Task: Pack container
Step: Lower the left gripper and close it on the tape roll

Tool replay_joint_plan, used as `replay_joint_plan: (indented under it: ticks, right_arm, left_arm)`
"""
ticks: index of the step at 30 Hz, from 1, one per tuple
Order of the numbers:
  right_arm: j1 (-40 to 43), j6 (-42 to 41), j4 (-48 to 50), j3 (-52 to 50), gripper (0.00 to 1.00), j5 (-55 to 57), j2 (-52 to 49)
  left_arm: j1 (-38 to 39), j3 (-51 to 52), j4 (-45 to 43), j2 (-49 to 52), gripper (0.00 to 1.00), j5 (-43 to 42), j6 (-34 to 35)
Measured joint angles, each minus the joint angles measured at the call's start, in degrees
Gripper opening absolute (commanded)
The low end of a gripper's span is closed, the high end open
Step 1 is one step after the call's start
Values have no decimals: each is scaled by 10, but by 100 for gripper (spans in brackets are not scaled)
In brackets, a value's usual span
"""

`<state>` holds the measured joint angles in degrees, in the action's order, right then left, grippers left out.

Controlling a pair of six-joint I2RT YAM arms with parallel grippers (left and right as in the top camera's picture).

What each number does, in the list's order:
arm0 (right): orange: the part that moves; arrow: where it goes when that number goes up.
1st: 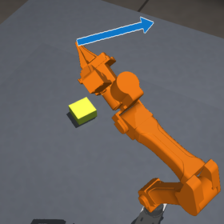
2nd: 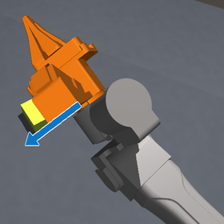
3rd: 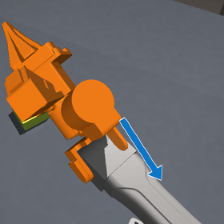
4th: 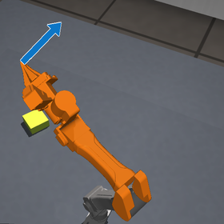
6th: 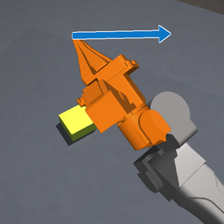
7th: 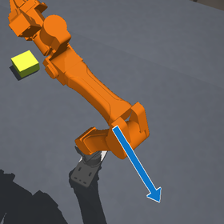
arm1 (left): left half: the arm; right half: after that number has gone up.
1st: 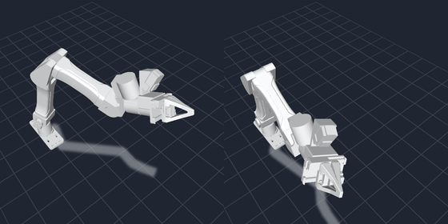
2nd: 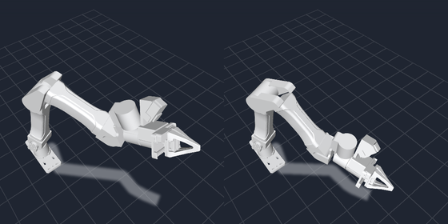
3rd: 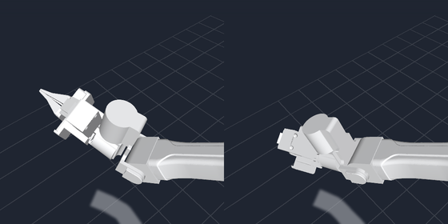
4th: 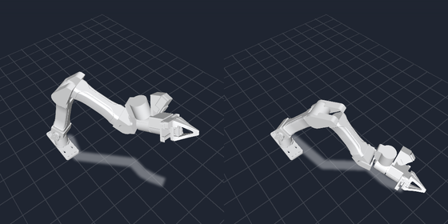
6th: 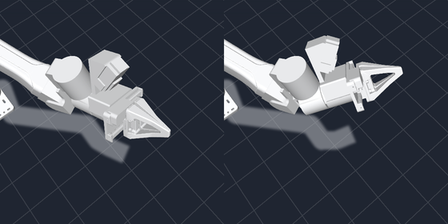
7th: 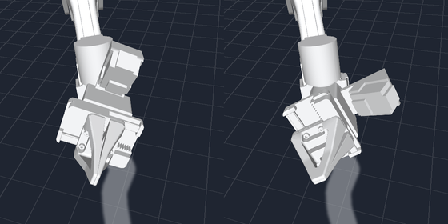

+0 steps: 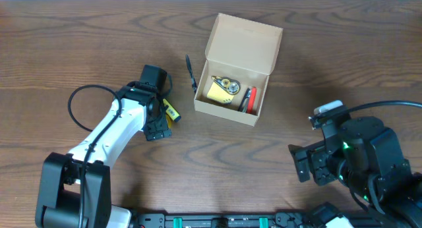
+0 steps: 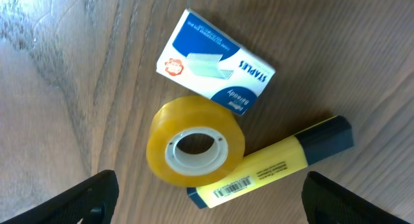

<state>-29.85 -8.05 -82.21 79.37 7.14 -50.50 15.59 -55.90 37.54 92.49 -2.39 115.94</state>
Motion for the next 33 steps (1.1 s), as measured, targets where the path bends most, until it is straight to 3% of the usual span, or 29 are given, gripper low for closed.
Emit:
replay_joint_plan:
  ticks: [20,28,33]
  right_arm:
    - [0,0,0,0,99,0,0]
    - [0,0,0,0,99,0,0]
    - [0,0,0,0,99,0,0]
  left_arm:
    - [-11,0,-15,64,92,-20,0]
    - [-12,-1,-45,86,83,-24,0]
    - [-12,-1,-54,87,66,-30,0]
